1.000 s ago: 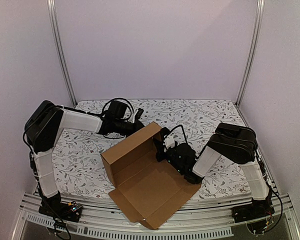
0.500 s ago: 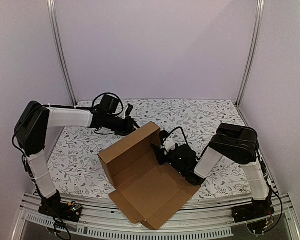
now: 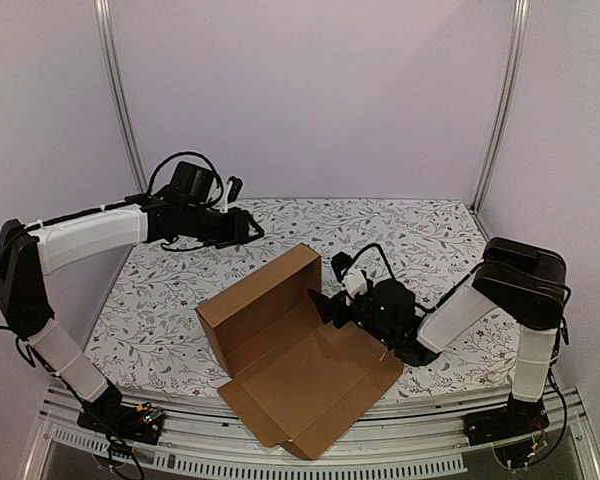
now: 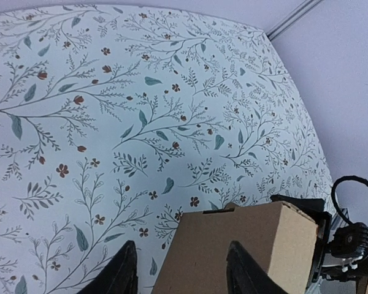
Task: Fold the paper box
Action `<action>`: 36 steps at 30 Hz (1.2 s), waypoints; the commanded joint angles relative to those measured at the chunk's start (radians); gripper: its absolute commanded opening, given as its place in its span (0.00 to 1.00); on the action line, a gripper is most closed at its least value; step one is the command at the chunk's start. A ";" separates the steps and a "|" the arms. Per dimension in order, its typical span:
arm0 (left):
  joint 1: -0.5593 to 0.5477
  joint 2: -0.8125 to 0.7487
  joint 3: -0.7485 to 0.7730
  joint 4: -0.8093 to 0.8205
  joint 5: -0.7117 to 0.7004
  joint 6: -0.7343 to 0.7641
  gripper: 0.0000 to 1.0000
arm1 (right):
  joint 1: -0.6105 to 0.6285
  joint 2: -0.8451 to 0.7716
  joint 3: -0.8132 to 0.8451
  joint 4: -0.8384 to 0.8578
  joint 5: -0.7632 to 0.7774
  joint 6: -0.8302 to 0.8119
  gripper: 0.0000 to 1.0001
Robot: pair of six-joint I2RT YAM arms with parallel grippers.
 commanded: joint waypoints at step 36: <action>0.003 -0.650 -0.160 -0.280 -0.141 0.212 0.70 | -0.102 -0.749 0.015 -1.851 -0.427 0.508 0.83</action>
